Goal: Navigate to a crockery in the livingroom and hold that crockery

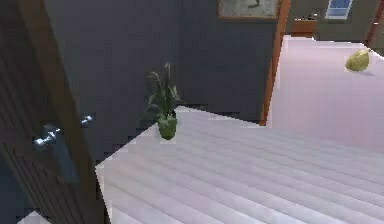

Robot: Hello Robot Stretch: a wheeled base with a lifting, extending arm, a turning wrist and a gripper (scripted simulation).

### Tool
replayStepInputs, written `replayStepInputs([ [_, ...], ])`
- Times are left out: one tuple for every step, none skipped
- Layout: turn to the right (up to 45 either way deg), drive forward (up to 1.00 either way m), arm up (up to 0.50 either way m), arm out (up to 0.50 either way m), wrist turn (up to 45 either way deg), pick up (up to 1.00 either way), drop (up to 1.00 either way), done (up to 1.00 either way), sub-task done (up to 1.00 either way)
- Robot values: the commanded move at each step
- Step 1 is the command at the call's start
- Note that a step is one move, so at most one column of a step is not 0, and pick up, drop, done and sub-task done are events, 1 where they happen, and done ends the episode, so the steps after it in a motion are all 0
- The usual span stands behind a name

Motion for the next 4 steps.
replayStepInputs([
  [0.0, 0.3, 0.0, 0.0, 0.0, 0.0, 0.0, 0.0, 0.0],
  [39.0, 0.0, 0.0, 0.0, 0.0, 0.0, 0.0, 0.0, 0.0],
  [0.0, 1.0, 0.0, 0.0, 0.0, 0.0, 0.0, 0.0, 0.0],
  [3.0, 0.0, 0.0, 0.0, 0.0, 0.0, 0.0, 0.0, 0.0],
])
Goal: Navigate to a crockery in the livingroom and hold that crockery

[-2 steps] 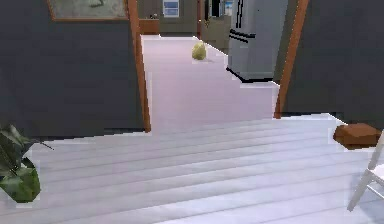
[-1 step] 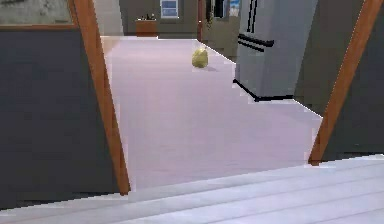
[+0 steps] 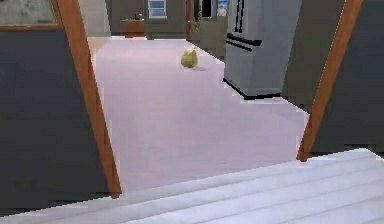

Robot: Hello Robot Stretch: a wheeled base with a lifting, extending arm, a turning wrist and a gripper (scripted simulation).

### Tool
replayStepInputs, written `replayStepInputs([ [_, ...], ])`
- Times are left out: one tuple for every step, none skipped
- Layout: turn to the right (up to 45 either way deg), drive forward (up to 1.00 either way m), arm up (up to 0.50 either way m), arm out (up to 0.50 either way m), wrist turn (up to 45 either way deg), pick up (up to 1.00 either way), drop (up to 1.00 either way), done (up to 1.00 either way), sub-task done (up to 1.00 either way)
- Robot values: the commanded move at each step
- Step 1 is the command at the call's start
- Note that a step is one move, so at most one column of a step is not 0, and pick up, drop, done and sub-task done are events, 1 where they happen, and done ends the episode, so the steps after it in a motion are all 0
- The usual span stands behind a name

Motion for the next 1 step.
replayStepInputs([
  [0.0, 1.0, 0.0, 0.0, 0.0, 0.0, 0.0, 0.0, 0.0],
])
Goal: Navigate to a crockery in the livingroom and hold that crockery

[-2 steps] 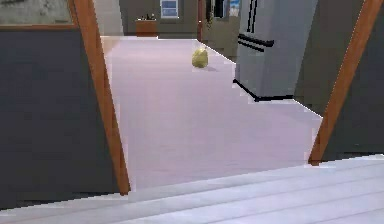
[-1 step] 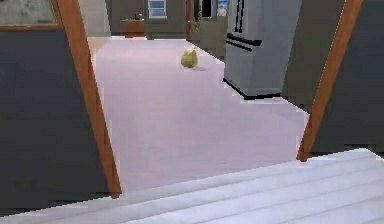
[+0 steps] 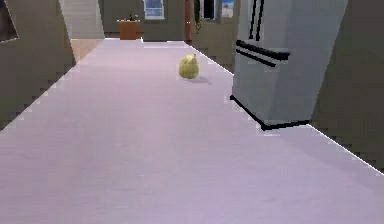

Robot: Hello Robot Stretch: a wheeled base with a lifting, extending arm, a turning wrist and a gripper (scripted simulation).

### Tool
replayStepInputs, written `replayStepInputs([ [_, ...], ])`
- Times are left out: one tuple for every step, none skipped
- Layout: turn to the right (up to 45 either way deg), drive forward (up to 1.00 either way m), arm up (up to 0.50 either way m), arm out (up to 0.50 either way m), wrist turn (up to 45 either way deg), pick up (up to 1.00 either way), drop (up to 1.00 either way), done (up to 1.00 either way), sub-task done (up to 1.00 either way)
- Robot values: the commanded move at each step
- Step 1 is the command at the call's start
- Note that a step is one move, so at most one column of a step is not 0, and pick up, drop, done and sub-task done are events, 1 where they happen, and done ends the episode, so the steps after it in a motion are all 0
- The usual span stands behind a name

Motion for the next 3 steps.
replayStepInputs([
  [15.0, 0.0, 0.0, 0.0, 0.0, 0.0, 0.0, 0.0, 0.0],
  [0.0, 0.1, 0.0, 0.0, 0.0, 0.0, 0.0, 0.0, 0.0],
  [-45.0, 0.0, 0.0, 0.0, 0.0, 0.0, 0.0, 0.0, 0.0],
])
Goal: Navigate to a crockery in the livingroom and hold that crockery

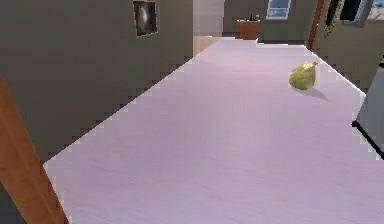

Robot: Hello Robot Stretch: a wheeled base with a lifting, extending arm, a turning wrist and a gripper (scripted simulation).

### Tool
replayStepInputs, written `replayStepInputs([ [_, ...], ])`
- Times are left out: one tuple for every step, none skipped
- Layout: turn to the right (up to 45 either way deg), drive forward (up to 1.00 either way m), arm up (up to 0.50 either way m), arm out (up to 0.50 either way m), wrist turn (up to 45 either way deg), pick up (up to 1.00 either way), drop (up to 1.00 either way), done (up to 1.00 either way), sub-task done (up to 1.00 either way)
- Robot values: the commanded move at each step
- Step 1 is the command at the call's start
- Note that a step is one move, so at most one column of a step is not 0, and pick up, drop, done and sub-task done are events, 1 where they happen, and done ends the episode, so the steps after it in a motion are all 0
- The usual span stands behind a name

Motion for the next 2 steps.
replayStepInputs([
  [0.0, 0.55, 0.0, 0.0, 0.0, 0.0, 0.0, 0.0, 0.0],
  [3.0, 0.0, 0.0, 0.0, 0.0, 0.0, 0.0, 0.0, 0.0],
])
